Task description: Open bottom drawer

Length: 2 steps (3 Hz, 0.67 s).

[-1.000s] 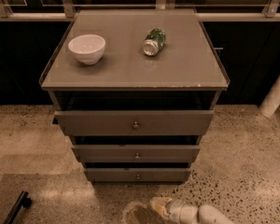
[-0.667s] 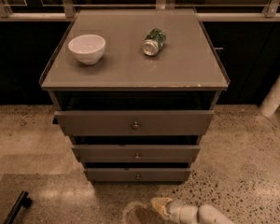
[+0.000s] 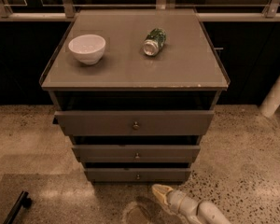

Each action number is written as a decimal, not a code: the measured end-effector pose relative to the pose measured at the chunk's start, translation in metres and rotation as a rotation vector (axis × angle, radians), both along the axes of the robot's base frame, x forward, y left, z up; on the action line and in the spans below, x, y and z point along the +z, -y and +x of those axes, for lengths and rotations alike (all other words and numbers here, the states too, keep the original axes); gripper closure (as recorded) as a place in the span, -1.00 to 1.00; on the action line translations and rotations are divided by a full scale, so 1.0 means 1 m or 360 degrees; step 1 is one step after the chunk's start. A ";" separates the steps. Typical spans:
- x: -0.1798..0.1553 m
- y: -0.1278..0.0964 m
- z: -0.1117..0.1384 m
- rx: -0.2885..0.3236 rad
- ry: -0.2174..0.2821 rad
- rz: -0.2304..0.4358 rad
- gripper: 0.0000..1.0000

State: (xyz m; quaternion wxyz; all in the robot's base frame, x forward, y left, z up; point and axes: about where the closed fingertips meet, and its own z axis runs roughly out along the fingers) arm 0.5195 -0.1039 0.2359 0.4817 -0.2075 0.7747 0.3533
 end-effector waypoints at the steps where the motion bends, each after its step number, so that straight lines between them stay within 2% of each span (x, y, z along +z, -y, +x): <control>1: 0.010 0.001 0.028 -0.0042 0.0159 0.0037 1.00; 2: 0.018 0.002 0.051 -0.0080 0.0254 0.0059 1.00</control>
Offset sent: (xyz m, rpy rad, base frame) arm 0.0782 -0.0081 0.0271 0.0497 -0.2337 -0.0862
